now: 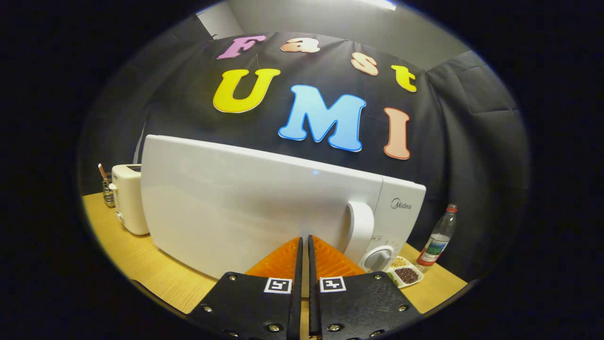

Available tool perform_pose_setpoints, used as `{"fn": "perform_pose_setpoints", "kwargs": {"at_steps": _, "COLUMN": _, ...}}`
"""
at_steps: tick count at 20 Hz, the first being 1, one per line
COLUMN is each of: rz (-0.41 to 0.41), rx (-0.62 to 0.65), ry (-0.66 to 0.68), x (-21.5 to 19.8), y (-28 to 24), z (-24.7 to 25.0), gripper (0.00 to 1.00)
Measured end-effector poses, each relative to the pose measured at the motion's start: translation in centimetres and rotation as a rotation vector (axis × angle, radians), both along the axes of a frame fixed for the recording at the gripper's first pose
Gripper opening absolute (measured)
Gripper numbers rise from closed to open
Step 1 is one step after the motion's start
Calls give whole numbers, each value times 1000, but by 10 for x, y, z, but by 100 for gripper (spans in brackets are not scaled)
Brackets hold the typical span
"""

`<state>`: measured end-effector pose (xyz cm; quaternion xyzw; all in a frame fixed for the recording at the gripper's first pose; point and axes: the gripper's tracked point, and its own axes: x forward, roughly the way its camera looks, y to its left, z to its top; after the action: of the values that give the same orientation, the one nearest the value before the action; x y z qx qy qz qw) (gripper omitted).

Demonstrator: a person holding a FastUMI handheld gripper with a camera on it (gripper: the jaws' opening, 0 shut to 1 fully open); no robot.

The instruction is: Open the microwave, put the food inside, and close the microwave door.

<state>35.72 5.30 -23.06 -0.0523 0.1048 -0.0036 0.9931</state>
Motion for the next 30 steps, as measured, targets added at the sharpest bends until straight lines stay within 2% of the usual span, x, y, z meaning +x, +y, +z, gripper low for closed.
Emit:
{"fn": "perform_pose_setpoints", "kwargs": {"at_steps": 2, "rz": 17, "rx": 79, "ry": 9, "x": -21, "y": 8, "z": 9, "gripper": 2}}
{"fn": "perform_pose_setpoints", "kwargs": {"at_steps": 5, "rz": 45, "rx": 206, "ry": -24, "x": -73, "y": 19, "z": 27, "gripper": 1}}
{"fn": "perform_pose_setpoints", "kwargs": {"at_steps": 10, "rz": 116, "rx": 218, "ry": -11, "x": -155, "y": 13, "z": 60, "gripper": 2}}
{"fn": "perform_pose_setpoints", "kwargs": {"at_steps": 15, "rz": 197, "rx": 216, "ry": -46, "x": -230, "y": 11, "z": 120, "gripper": 2}}
{"fn": "perform_pose_setpoints", "kwargs": {"at_steps": 21, "rz": 261, "rx": 138, "ry": -87, "x": -323, "y": 7, "z": 185, "gripper": 1}}
{"fn": "perform_pose_setpoints", "kwargs": {"at_steps": 23, "rz": 248, "rx": 117, "ry": -110, "x": -346, "y": -5, "z": 195, "gripper": 1}}
{"fn": "perform_pose_setpoints", "kwargs": {"at_steps": 26, "rz": 180, "rx": 88, "ry": -116, "x": -367, "y": -32, "z": 195, "gripper": 1}}
{"fn": "perform_pose_setpoints", "kwargs": {"at_steps": 30, "rz": 142, "rx": 114, "ry": -187, "x": -385, "y": -49, "z": 222, "gripper": 1}}
